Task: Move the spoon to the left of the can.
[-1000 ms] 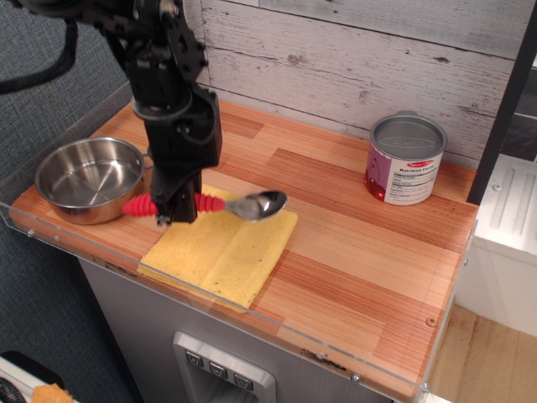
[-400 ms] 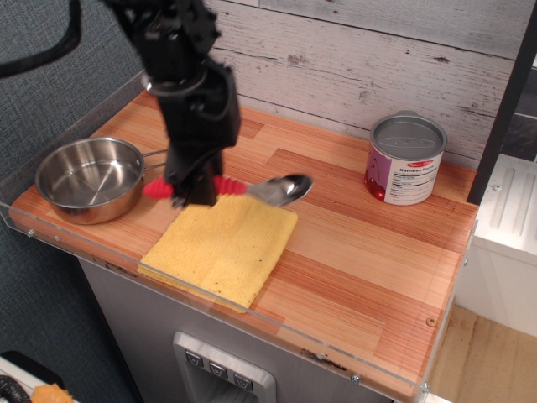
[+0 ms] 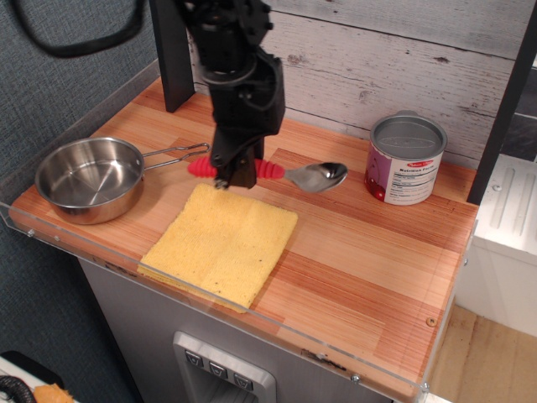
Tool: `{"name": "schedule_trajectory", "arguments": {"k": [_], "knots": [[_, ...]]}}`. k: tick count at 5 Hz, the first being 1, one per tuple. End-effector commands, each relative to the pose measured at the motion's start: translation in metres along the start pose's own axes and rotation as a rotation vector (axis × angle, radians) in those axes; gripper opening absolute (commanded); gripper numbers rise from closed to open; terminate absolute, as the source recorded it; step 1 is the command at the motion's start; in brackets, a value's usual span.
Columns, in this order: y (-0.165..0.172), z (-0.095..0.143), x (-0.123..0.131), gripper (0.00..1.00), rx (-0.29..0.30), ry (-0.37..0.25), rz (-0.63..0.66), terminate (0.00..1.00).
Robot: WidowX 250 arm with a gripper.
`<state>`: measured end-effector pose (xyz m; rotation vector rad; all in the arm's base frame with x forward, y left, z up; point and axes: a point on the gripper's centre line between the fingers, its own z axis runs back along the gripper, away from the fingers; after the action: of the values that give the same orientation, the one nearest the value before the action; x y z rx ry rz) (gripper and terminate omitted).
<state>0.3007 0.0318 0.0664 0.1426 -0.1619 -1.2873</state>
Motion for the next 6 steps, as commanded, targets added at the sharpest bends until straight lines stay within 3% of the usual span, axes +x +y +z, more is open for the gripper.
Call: {"name": "schedule_trajectory", "arguments": {"k": [1,2,4,6], "knots": [[0.052,0.000,0.004,0.00,0.079,0.034,-0.014,0.00],[0.071,0.000,0.000,0.00,0.087,0.018,-0.009,0.00],[0.102,-0.014,-0.006,0.00,0.075,0.043,-0.014,0.00],[0.111,-0.030,-0.004,0.00,0.074,0.026,-0.125,0.00]]}}
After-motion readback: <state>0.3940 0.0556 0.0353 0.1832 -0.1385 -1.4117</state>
